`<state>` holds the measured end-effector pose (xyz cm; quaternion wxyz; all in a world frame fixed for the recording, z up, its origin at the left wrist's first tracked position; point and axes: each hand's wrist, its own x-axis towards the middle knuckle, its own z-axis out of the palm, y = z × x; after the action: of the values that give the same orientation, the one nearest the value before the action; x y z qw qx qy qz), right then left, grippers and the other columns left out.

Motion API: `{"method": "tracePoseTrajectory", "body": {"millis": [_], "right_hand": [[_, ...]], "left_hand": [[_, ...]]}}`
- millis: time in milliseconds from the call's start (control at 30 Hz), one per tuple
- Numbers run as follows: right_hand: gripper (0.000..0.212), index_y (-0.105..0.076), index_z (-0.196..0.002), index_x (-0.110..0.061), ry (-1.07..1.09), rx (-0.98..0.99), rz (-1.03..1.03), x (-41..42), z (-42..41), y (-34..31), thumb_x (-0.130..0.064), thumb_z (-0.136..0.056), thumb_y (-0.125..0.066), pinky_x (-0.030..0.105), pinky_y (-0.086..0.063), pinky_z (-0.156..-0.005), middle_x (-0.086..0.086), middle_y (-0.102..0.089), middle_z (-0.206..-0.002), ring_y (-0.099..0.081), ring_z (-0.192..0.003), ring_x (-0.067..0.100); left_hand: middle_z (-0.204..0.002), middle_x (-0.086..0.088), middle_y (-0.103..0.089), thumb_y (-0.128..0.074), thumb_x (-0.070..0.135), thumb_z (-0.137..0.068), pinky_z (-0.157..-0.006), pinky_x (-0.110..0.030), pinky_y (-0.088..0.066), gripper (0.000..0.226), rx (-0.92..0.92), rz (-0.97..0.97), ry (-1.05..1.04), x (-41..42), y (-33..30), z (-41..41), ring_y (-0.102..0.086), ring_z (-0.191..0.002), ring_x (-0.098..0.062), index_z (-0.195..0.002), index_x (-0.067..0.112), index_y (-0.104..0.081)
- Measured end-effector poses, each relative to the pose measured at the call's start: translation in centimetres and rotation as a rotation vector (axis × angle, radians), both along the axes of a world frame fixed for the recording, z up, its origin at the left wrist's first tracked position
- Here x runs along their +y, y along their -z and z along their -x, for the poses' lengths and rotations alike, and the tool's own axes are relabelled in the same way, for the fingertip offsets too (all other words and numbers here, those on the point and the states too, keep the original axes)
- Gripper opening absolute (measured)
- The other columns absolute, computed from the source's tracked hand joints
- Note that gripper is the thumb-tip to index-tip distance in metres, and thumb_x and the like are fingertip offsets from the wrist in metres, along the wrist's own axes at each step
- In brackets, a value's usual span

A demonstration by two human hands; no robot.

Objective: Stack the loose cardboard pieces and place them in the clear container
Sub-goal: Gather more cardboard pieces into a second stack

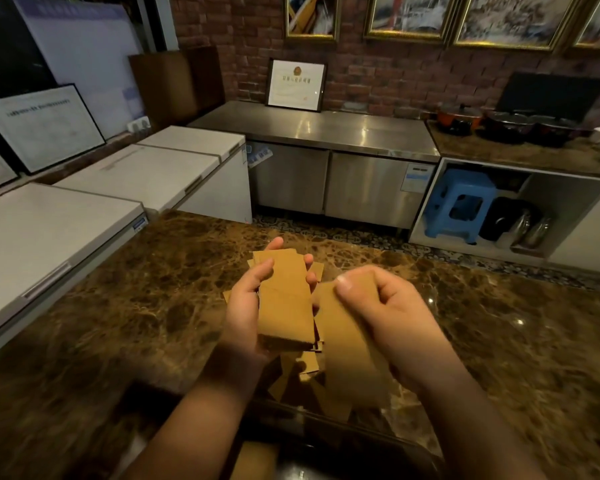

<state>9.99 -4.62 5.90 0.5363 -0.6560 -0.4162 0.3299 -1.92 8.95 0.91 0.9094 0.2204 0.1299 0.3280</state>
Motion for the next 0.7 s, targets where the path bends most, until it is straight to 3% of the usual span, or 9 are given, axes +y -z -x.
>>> {"method": "tracePoseTrajectory", "body": {"millis": [100, 167, 333, 433, 567, 633, 700], "right_hand": [[0.02, -0.073, -0.099, -0.024, 0.112, 0.333, -0.005, 0.7, -1.0, 0.0, -0.029, -0.101, -0.053, 0.023, -0.055, -0.053, -0.002, -0.078, -0.083, -0.074, -0.068, 0.008], [0.02, -0.074, -0.1, -0.02, 0.169, 0.418, -0.022, 1.1, -1.4, 0.0, -0.022, -0.1, -0.054, 0.022, -0.056, -0.049, -0.004, -0.079, -0.08, -0.075, -0.069, 0.009], [0.018, -0.068, -0.113, -0.014, 0.213, 0.596, -0.102, 1.6, -2.3, -0.1, -0.015, -0.1, -0.056, 0.045, -0.064, -0.07, 0.014, -0.079, -0.094, -0.077, -0.085, 0.03], [0.014, -0.07, -0.105, -0.027, 0.287, 0.425, -0.181, 1.8, -2.5, -0.2, -0.022, -0.099, -0.058, 0.043, -0.064, -0.075, 0.002, -0.079, -0.098, -0.076, -0.088, 0.018], [0.024, -0.071, -0.094, -0.049, 0.334, -0.043, -0.421, 1.1, -1.5, -0.4, -0.027, -0.097, -0.063, 0.017, -0.056, -0.067, -0.023, -0.071, -0.096, -0.067, -0.088, -0.001], [0.023, -0.07, -0.098, -0.047, 0.26, -0.198, -0.519, 0.2, -0.7, -0.1, -0.025, -0.094, -0.065, 0.012, -0.054, -0.07, -0.026, -0.07, -0.097, -0.066, -0.09, -0.003], [0.021, -0.071, -0.104, -0.041, 0.164, -0.303, -0.565, -0.6, -0.2, 0.7, -0.027, -0.09, -0.063, 0.019, -0.056, -0.082, -0.028, -0.07, -0.105, -0.065, -0.104, 0.001]], "left_hand": [[-0.108, -0.019, -0.067, -0.056, 0.041, -0.086, -0.066, -0.043, -0.056, 0.04, -0.067, 0.008, 0.101, -0.6, -0.2, -0.3, -0.064, -0.078, -0.028, -0.123, 0.027, -0.06], [-0.108, -0.019, -0.067, -0.056, 0.044, -0.087, -0.07, -0.044, -0.056, 0.04, -0.057, 0.008, 0.148, -0.9, -0.2, -0.6, -0.065, -0.08, -0.028, -0.122, 0.026, -0.058], [-0.109, -0.019, -0.072, -0.062, 0.046, -0.084, -0.08, -0.048, -0.055, 0.046, 0.013, -0.003, 0.132, -1.1, 0.5, -1.2, -0.07, -0.084, -0.031, -0.125, 0.025, -0.056], [-0.118, -0.016, -0.073, -0.059, 0.06, -0.083, -0.077, -0.051, -0.059, 0.055, 0.159, -0.053, 0.116, -0.8, 1.1, -1.1, -0.072, -0.096, -0.035, -0.129, 0.029, -0.06], [-0.121, -0.015, -0.072, -0.057, 0.064, -0.079, -0.066, -0.046, -0.061, 0.057, 0.28, -0.1, 0.104, -1.1, 0.9, -1.2, -0.074, -0.089, -0.036, -0.127, 0.035, -0.063], [-0.114, -0.014, -0.075, -0.057, 0.063, -0.08, -0.063, -0.045, -0.062, 0.052, 0.293, -0.058, 0.099, -1.3, 0.5, -1.2, -0.076, -0.087, -0.034, -0.124, 0.035, -0.065], [-0.111, -0.016, -0.075, -0.056, 0.06, -0.087, -0.067, -0.047, -0.062, 0.047, 0.239, 0.056, 0.097, -1.4, 0.2, -1.3, -0.076, -0.081, -0.033, -0.123, 0.031, -0.065]]}}
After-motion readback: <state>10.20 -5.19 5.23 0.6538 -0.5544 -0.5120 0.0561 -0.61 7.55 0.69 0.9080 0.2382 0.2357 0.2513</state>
